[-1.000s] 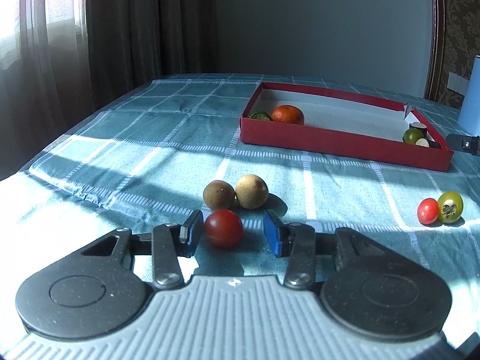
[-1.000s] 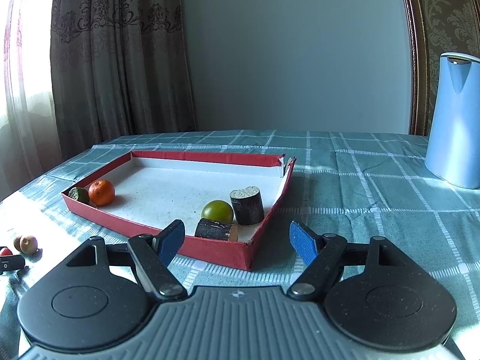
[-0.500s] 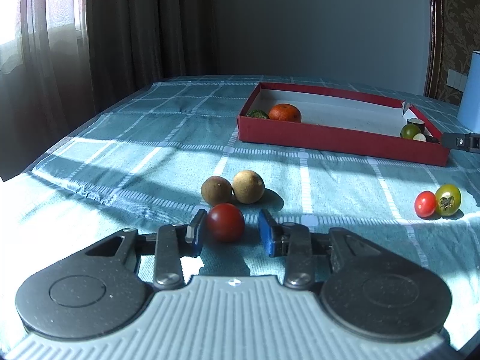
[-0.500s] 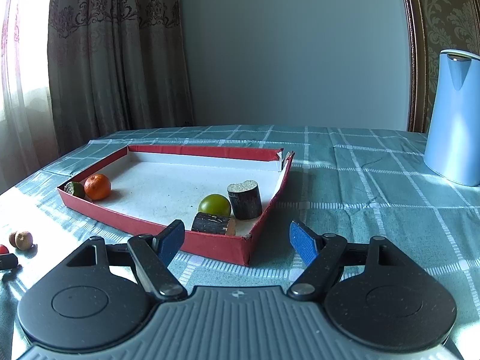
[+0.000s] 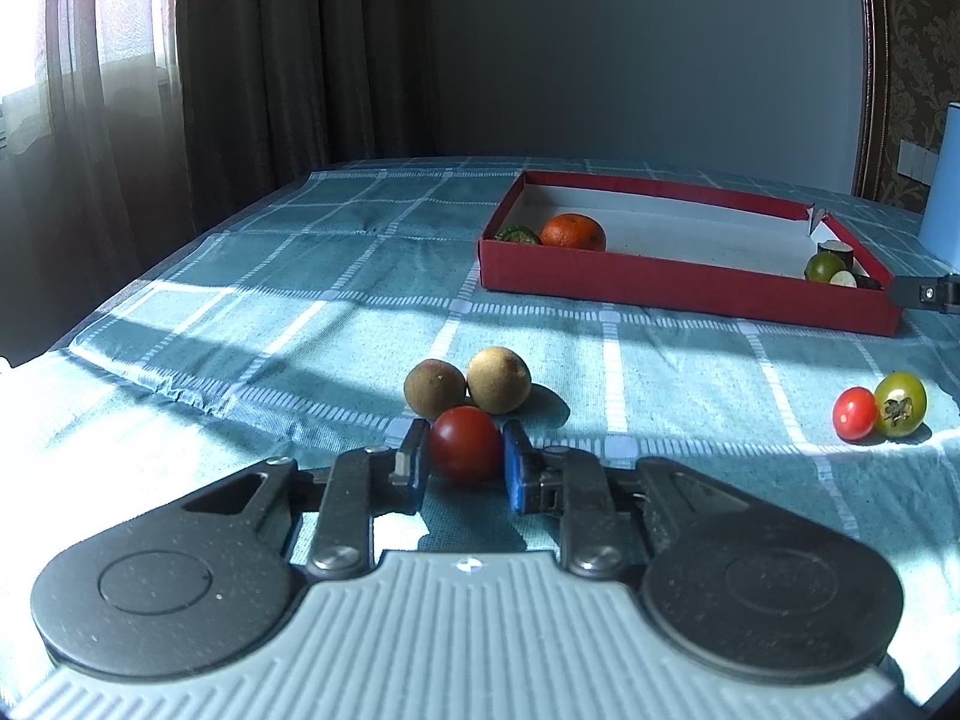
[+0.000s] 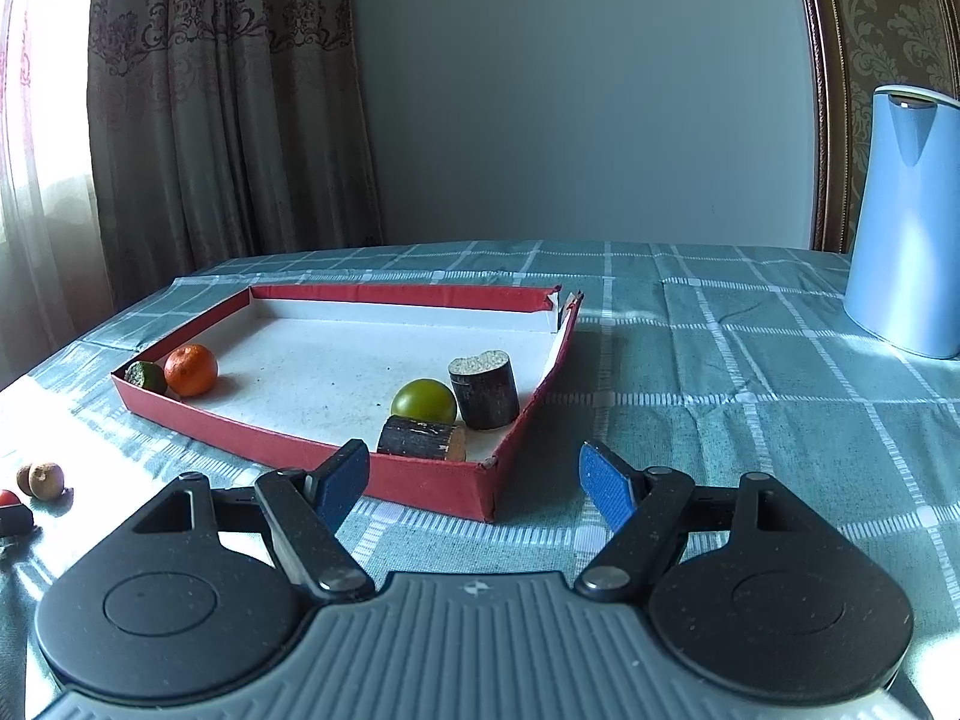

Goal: Organize fruits
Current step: 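Carry the red cherry tomato into the box beside the tangerine, open left tool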

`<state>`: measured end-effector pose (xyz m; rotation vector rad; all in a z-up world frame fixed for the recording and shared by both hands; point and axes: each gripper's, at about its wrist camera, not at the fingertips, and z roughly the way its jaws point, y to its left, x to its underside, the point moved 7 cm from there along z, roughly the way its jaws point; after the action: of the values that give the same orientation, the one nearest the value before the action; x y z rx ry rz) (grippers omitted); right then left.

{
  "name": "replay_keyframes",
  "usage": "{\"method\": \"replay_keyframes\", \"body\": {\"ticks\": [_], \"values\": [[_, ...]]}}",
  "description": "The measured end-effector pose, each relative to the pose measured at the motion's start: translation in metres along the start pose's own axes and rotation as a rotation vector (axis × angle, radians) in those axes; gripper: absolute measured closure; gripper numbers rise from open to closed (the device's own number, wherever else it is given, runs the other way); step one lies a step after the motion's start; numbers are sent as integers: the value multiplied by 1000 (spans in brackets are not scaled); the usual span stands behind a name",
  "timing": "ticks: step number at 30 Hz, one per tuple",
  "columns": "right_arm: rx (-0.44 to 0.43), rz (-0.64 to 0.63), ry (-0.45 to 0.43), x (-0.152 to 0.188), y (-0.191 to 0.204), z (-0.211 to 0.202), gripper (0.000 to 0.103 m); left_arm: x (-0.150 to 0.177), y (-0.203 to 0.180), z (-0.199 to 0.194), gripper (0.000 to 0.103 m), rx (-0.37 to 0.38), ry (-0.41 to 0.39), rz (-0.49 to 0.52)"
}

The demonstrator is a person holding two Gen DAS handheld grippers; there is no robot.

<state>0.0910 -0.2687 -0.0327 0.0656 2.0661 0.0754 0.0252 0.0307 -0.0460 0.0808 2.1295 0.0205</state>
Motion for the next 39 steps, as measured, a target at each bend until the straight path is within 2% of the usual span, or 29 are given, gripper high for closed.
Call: {"method": "replay_keyframes", "body": {"ticks": [6,10,16,21,28,29,30,32,39], "values": [[41,43,35,11,-7,-10,23,-2,-1,-1,80,7,-4,-18],[35,102,67,24,-16,-22,21,-5,-6,-3,80,16,-19,-14],[27,159,48,31,-21,-35,18,-18,-19,-8,80,18,-53,7],[57,133,30,30,-18,-39,17,-34,-31,-7,80,4,-87,34],[174,59,152,39,-12,-26,15,-62,-40,1,80,-4,-129,31],[181,45,174,41,-10,-23,12,-65,-41,2,80,-8,-131,32],[185,25,196,42,-9,-20,5,-69,-40,4,80,-14,-135,32],[198,-13,218,44,-5,-17,0,-76,-39,8,80,-22,-139,29],[188,3,218,45,-6,-17,0,-94,-34,26,80,-41,-131,-10]]}}
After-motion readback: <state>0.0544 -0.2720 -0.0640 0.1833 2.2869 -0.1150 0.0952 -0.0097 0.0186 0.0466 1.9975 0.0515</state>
